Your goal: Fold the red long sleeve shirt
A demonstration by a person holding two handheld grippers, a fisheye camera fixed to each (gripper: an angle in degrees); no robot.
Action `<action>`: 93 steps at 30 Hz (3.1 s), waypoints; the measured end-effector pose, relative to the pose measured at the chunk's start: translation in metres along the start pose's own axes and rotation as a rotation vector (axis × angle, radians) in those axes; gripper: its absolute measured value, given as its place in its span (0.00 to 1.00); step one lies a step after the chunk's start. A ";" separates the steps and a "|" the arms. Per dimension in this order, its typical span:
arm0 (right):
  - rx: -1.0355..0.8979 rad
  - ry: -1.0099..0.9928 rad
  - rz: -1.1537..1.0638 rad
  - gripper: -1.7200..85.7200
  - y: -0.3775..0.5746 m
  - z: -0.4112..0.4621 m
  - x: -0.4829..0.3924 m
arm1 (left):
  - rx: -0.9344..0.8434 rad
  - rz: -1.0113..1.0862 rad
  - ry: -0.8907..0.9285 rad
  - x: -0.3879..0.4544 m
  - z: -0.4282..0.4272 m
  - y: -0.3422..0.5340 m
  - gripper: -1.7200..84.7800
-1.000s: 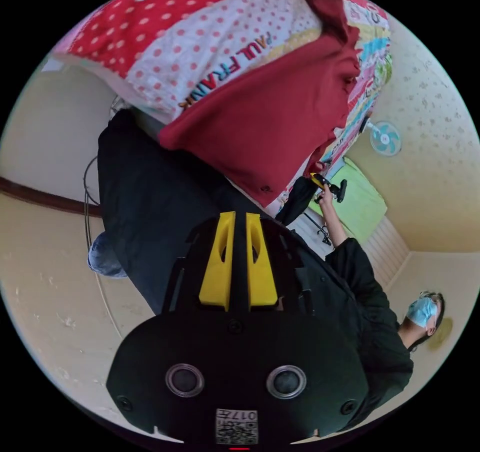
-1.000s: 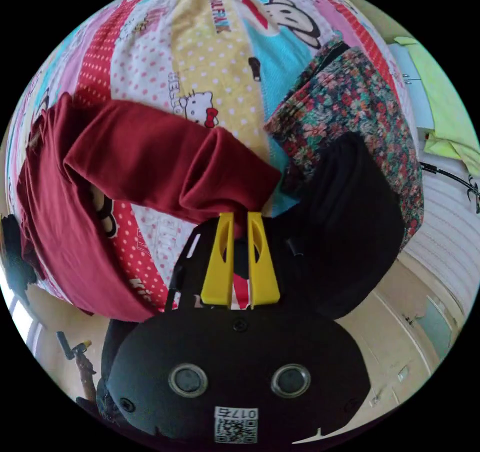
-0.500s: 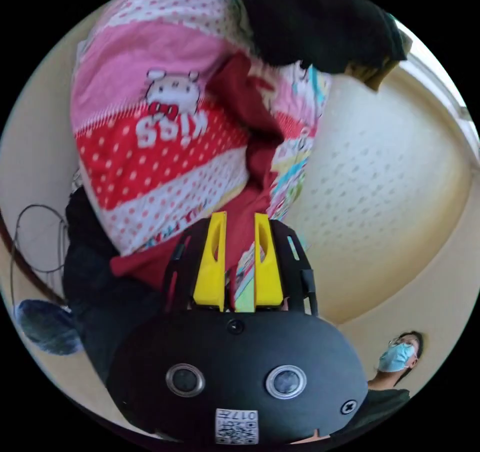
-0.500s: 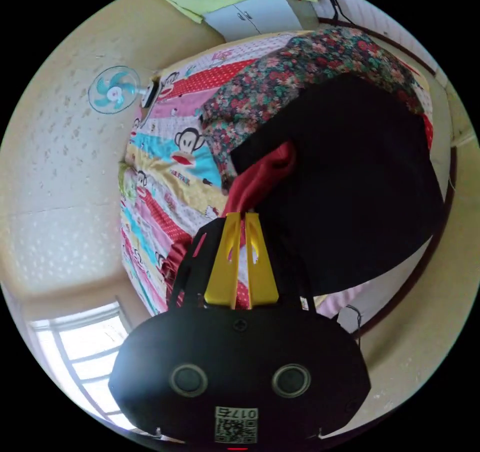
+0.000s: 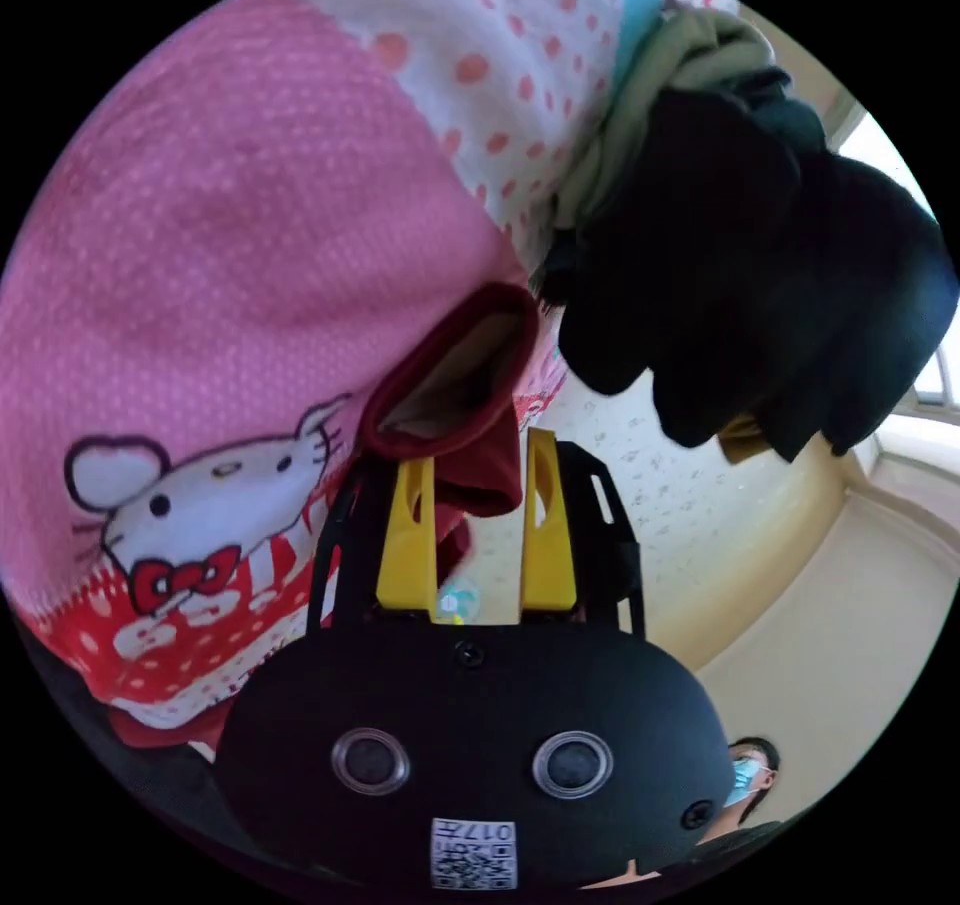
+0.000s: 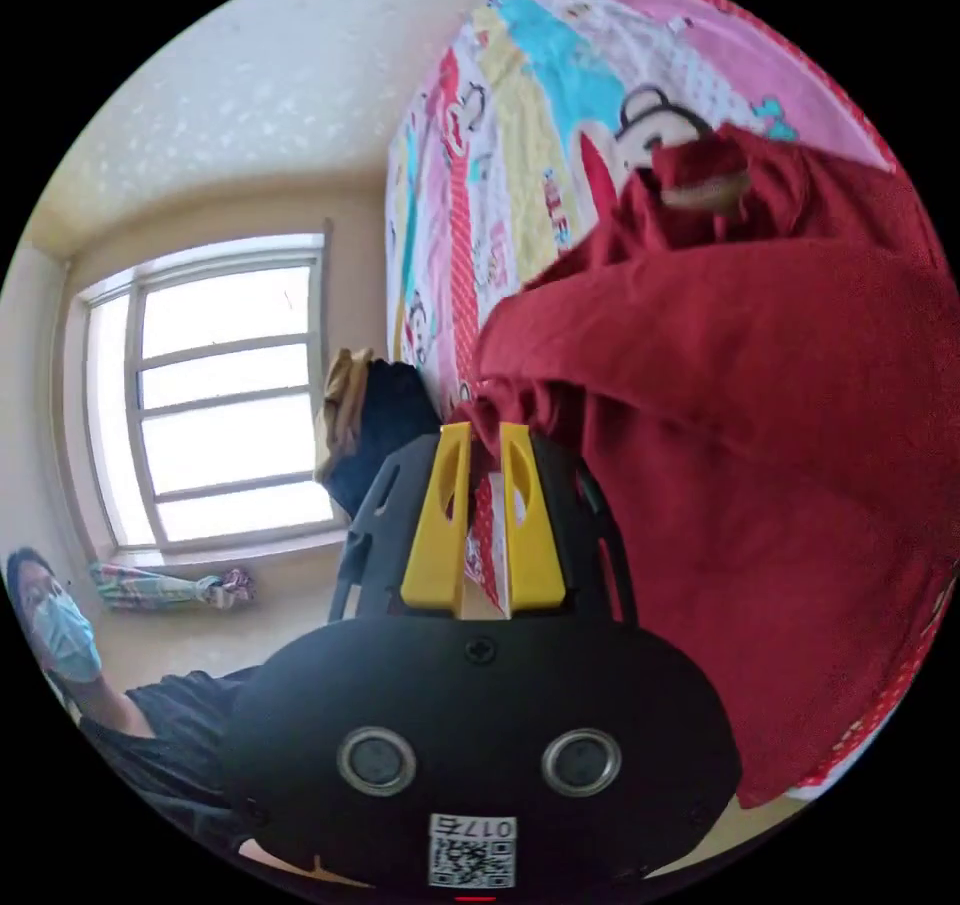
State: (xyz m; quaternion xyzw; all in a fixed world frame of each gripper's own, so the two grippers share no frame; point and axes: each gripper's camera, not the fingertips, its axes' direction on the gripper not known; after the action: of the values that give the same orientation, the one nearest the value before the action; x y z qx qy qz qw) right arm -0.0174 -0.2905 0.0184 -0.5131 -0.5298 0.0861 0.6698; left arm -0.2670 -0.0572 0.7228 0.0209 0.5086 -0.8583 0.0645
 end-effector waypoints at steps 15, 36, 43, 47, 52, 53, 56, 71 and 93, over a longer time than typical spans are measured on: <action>0.091 0.018 0.312 0.04 0.189 -0.116 0.130 | -0.236 1.129 -0.232 0.253 0.070 0.221 0.05; -0.215 0.330 0.258 0.14 0.297 -0.196 0.213 | -1.127 0.741 -1.357 -0.068 0.163 0.281 0.18; -0.408 0.322 0.300 0.14 0.300 -0.151 0.261 | -1.247 0.673 -1.452 -0.120 0.180 0.256 0.20; -0.411 0.281 0.263 0.08 0.288 -0.156 0.250 | -1.336 0.615 -1.463 -0.142 0.198 0.247 0.07; -0.405 0.155 0.136 0.06 0.310 -0.207 0.198 | -1.533 0.625 -1.280 -0.086 0.178 0.268 0.06; -0.364 0.101 0.131 0.06 0.322 -0.226 0.183 | -1.516 0.622 -1.233 -0.074 0.172 0.270 0.06; -0.323 0.105 0.132 0.06 0.362 -0.258 0.160 | -1.431 0.564 -1.059 -0.029 0.135 0.284 0.06; 0.390 -0.654 -0.153 0.06 0.132 -0.318 0.128 | -1.235 0.533 -0.370 0.081 0.308 0.227 0.08; 0.007 1.086 -0.089 0.02 0.039 -0.123 0.032 | -0.799 0.578 -0.889 -0.041 0.270 0.212 0.10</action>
State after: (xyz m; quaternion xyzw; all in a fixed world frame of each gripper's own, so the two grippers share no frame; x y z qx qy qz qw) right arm 0.1111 -0.3249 0.0182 -0.4586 -0.1286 -0.2178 0.8519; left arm -0.1900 -0.3904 0.6720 -0.2252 0.6867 -0.4786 0.4987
